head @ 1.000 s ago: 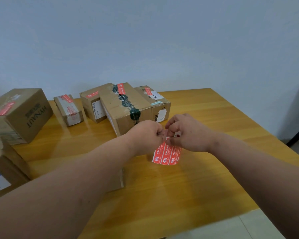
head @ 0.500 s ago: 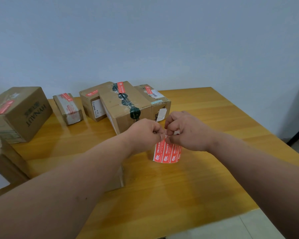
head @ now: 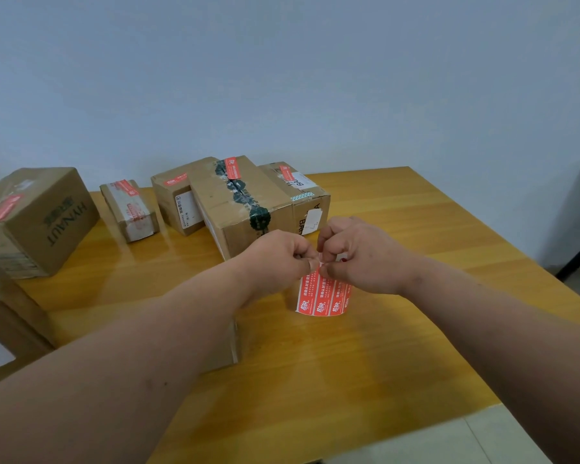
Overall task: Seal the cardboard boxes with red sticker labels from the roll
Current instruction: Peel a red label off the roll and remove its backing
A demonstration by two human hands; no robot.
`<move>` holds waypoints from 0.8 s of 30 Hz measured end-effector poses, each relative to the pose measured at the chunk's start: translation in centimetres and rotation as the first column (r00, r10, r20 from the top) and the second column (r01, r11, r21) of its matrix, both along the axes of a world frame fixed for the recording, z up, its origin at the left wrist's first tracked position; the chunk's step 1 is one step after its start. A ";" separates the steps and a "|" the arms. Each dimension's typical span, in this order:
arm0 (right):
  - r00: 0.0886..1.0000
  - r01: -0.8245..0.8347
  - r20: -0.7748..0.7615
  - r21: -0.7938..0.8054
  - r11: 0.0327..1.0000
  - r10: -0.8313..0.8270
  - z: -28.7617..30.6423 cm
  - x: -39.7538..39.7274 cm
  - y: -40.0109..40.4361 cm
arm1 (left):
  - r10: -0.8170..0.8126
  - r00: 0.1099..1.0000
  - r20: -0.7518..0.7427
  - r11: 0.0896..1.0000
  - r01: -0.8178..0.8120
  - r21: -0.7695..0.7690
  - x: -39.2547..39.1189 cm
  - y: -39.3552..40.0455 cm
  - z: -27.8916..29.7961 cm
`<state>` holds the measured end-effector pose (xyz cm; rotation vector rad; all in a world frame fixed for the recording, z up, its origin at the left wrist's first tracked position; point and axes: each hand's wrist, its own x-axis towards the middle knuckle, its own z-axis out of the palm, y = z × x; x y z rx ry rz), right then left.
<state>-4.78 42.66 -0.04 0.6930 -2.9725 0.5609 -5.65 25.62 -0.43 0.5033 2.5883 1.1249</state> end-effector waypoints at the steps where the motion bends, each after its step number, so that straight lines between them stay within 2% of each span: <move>1: 1.000 -0.003 0.003 -0.007 1.000 0.003 0.0 0.0 0.0 | -0.002 1.000 0.012 1.000 0.002 0.010 0.0 -0.1 0.0; 10: 1.000 -0.014 -0.002 -0.023 1.000 0.014 -0.4 -0.2 -0.1 | 0.040 0.994 0.102 0.996 -0.048 0.078 -0.4 -0.2 -0.4; 17: 0.980 0.109 0.178 -0.130 0.985 -0.085 0.0 -0.1 0.1 | 0.019 0.990 0.141 0.999 -0.024 0.032 -0.7 -0.5 -0.4; 21: 0.980 0.141 0.149 -0.036 0.989 -0.134 0.3 -0.2 0.0 | 0.029 0.993 0.115 0.999 -0.031 0.009 -0.8 -0.5 -0.2; 24: 0.976 0.140 0.178 -0.075 0.987 -0.125 0.2 -0.3 -0.1 | 0.037 0.993 0.112 0.999 -0.041 0.029 -0.9 -0.6 -0.2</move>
